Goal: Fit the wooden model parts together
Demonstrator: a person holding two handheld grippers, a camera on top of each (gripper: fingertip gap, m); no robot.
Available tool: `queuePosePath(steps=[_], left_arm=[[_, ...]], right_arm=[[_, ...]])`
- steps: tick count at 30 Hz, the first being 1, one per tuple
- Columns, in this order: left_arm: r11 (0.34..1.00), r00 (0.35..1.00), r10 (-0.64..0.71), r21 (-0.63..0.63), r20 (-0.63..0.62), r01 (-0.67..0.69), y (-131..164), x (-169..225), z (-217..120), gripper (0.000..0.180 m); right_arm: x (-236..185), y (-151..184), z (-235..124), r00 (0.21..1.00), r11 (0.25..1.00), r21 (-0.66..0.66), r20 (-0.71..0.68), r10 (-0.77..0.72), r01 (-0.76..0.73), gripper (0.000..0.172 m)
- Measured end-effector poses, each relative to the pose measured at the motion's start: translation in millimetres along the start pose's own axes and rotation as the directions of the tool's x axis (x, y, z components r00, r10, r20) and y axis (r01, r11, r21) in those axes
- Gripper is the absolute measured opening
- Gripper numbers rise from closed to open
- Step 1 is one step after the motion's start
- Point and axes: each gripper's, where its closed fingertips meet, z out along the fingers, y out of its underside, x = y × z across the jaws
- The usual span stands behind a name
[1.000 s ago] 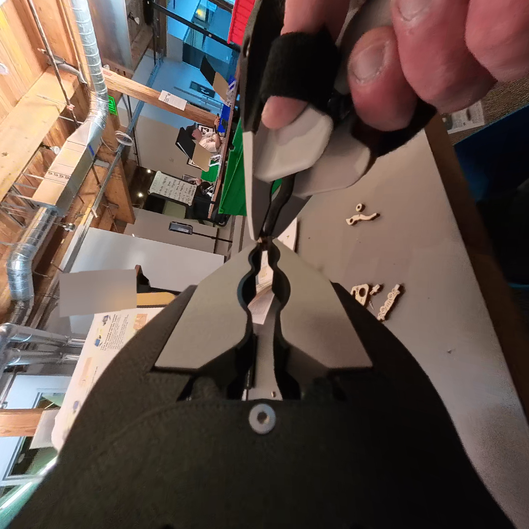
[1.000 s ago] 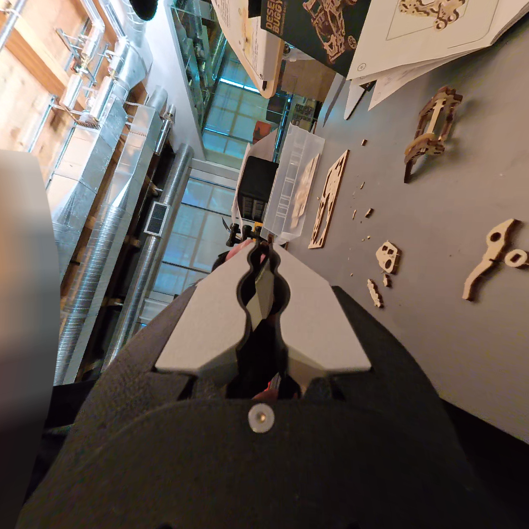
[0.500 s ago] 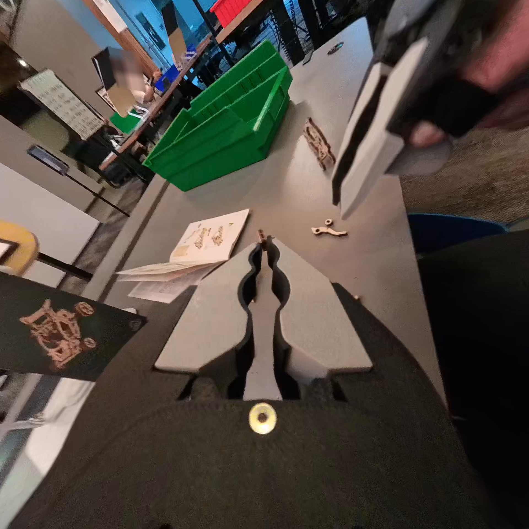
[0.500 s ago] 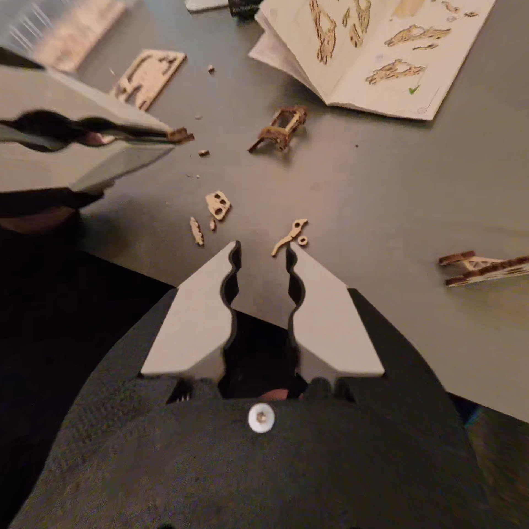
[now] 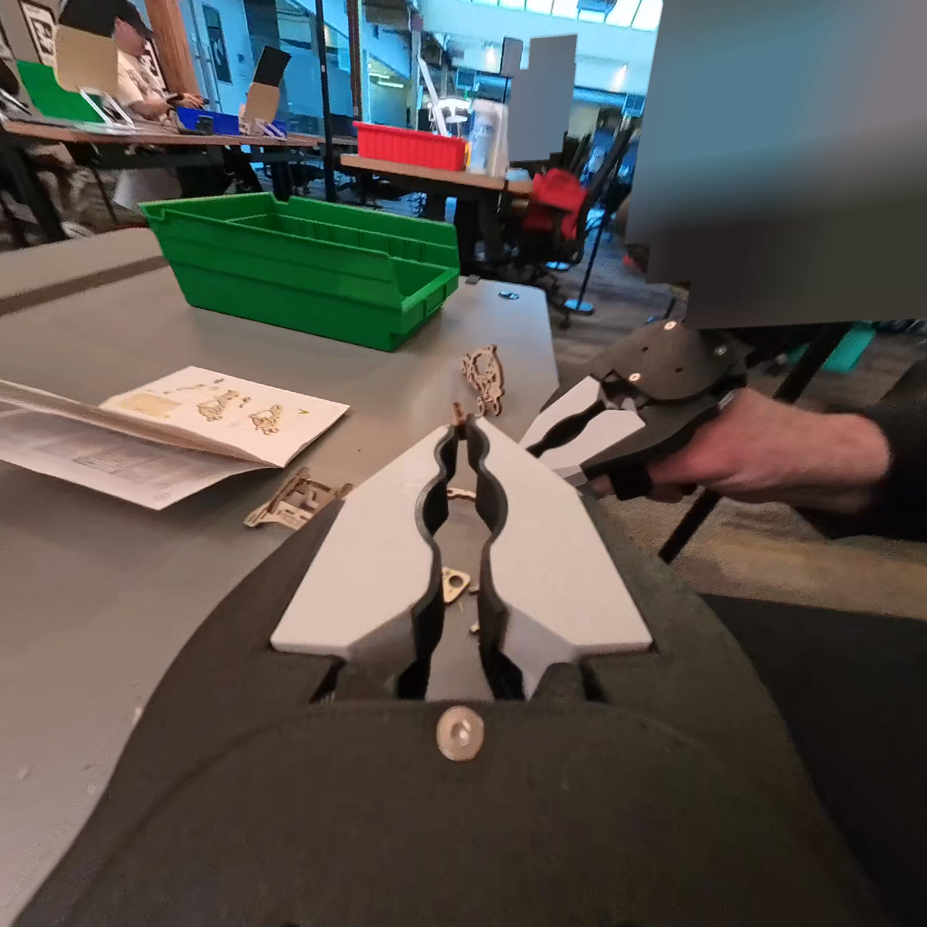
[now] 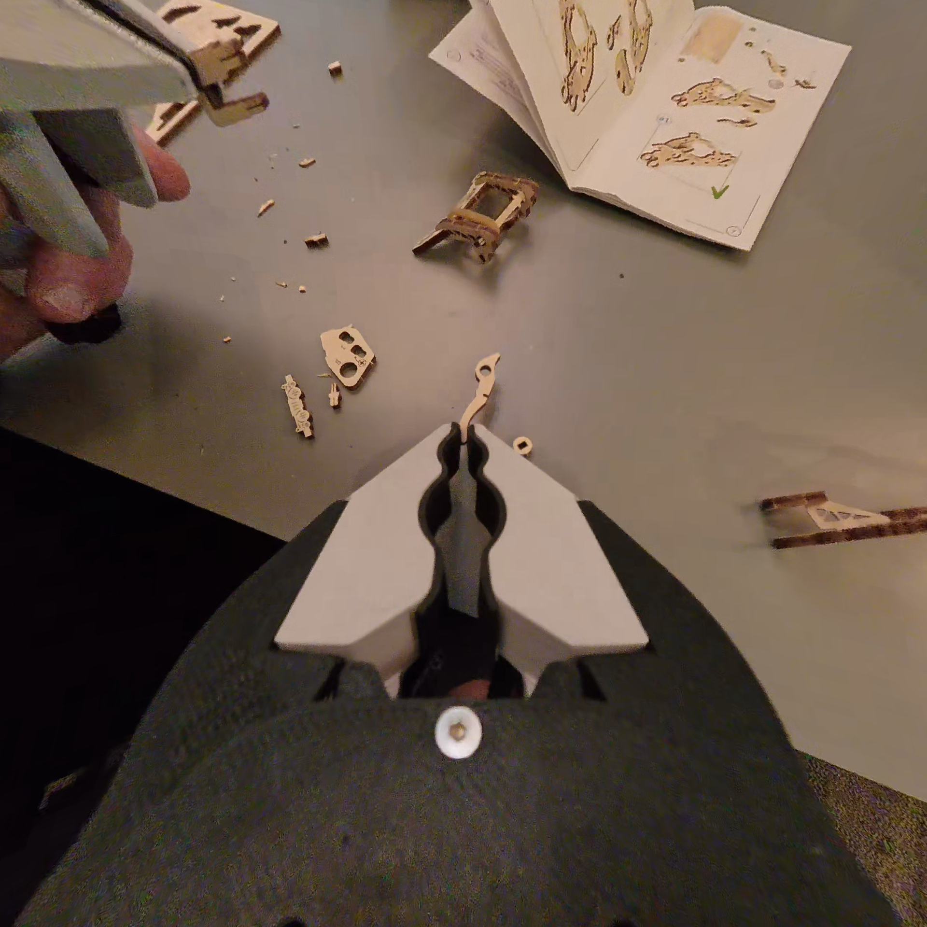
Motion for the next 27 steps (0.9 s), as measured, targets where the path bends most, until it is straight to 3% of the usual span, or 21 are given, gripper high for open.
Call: queuePosePath(steps=[6, 13, 19, 27], left_arm=[[0.96, 0.962, -0.23, 0.126, -0.148, 0.249, -19.2, 0.2, -5.2, 0.001], [0.818, 0.843, -0.419, 0.261, -0.339, 0.512, -41.3, 3.9, -8.1, 0.001], [0.889, 0.913, -0.293, 0.272, -0.283, 0.369, -44.6, 4.8, -7.4, 0.001], [0.93, 0.949, -0.187, 0.267, -0.256, 0.255, -46.1, 4.8, -9.7, 0.001]], right_arm=[[-5.5, -33.5, -25.6, 0.997, 0.992, 0.127, 0.066, -0.032, 0.024, 0.0], [-21.4, -85.9, -66.2, 0.97, 0.958, 0.283, 0.241, -0.016, -0.054, 0.0], [-45.3, -109.2, -82.6, 0.9, 0.963, 0.244, 0.436, -0.005, -0.112, 0.0], [-52.7, -111.4, -78.7, 0.857, 0.974, 0.166, 0.512, 0.05, -0.156, 0.0]])
